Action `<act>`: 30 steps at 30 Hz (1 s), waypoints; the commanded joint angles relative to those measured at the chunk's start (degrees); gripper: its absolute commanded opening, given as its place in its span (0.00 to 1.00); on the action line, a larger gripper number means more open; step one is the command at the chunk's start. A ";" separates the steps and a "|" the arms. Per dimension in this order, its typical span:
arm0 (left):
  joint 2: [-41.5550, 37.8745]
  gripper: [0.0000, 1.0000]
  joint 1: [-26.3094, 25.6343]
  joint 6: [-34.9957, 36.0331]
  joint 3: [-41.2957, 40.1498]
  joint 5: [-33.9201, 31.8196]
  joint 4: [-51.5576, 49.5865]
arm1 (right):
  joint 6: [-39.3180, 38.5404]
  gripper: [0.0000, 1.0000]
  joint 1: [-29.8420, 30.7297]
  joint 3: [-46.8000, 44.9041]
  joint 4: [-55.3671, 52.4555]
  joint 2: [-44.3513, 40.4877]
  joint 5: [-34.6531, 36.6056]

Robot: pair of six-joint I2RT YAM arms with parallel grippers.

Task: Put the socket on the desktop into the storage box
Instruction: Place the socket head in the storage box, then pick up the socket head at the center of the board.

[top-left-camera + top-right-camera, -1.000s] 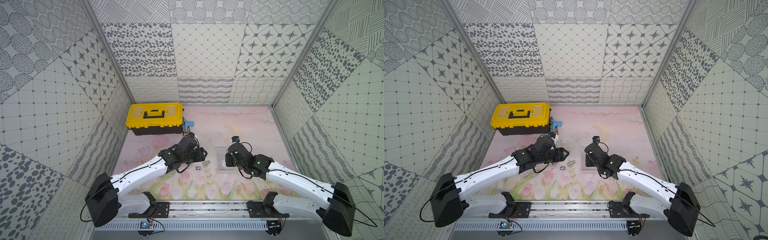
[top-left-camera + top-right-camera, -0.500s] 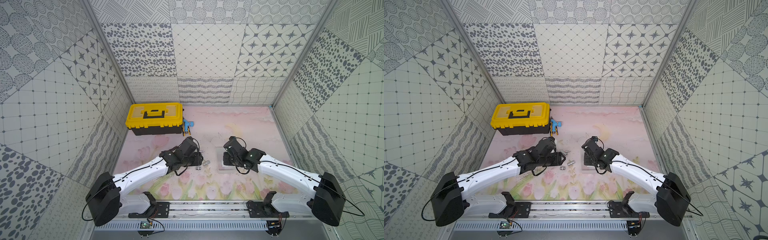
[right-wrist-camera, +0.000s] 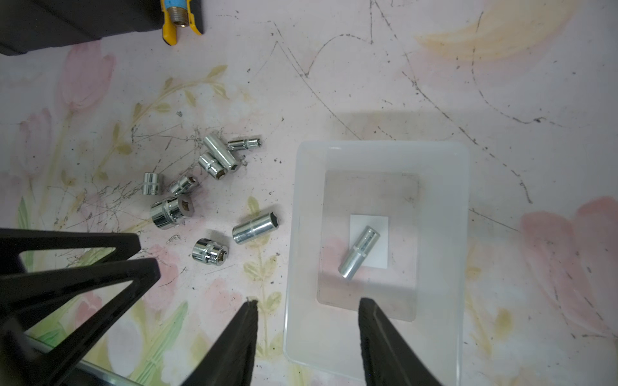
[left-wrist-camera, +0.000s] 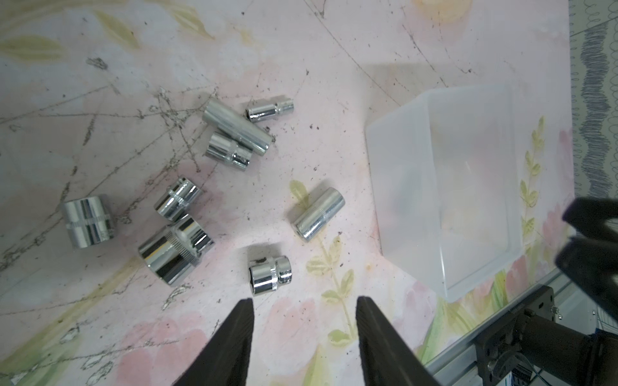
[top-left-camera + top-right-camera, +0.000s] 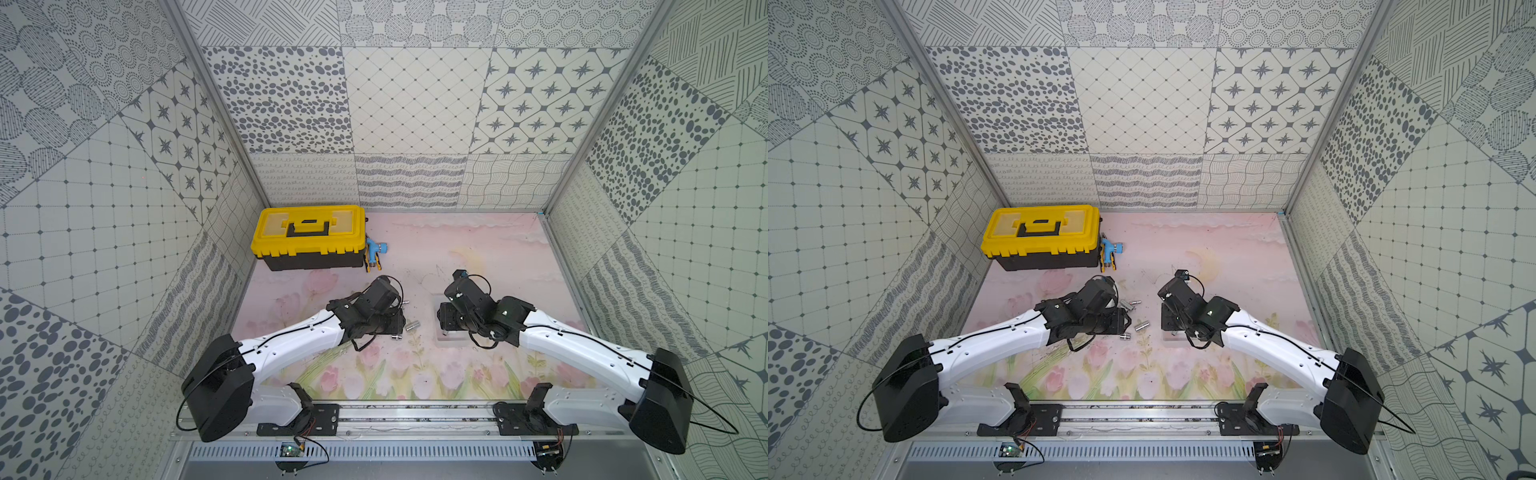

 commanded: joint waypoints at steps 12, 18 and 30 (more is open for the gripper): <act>16.86 0.40 2.15 -2.46 15.59 -1.27 -4.28 | 0.08 0.43 1.81 -1.52 0.95 -4.79 2.29; 17.15 0.41 0.58 0.90 12.59 2.56 -1.56 | 0.66 0.44 1.71 -3.60 0.77 -7.35 3.54; 20.45 0.46 -5.85 8.30 12.43 -2.93 -1.63 | 0.67 0.45 1.72 -3.47 0.78 -7.27 3.60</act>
